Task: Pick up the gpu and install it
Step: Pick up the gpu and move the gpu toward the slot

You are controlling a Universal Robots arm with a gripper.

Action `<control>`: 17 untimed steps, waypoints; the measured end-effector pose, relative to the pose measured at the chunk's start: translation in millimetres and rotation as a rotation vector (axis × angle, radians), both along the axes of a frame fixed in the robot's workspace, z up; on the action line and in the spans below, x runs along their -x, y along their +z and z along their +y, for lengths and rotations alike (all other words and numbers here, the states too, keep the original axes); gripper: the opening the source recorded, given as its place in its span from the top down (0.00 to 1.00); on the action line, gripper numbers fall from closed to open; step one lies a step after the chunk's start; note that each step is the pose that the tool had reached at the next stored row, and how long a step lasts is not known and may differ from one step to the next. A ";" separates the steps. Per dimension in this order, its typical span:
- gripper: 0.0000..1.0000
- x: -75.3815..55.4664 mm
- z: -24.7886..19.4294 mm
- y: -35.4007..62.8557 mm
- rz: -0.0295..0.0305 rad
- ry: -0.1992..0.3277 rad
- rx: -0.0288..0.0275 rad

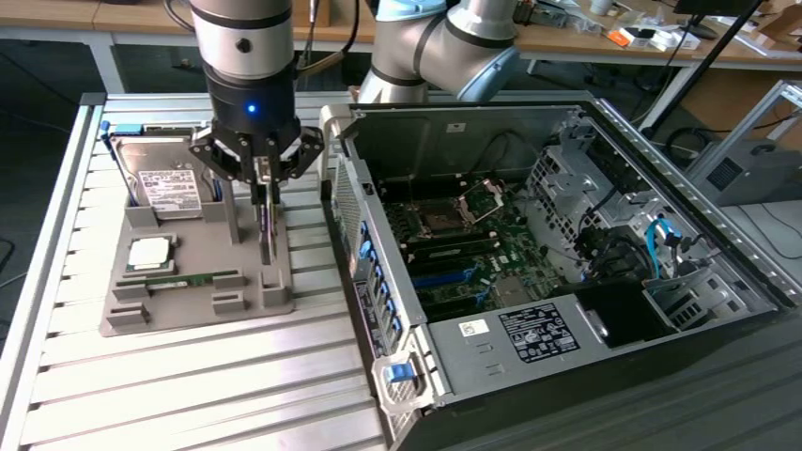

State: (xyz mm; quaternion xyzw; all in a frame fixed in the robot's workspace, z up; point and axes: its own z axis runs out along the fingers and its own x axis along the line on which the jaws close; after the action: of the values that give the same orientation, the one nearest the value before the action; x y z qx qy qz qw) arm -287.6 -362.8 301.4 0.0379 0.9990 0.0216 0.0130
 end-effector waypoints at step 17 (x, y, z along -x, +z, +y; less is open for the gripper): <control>0.73 0.0 0.0 4.6 0.0000 0.000 0.0000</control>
State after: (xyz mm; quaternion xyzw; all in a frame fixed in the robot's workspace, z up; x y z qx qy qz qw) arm -287.6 -362.8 306.0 0.0379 0.9990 0.0217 0.0131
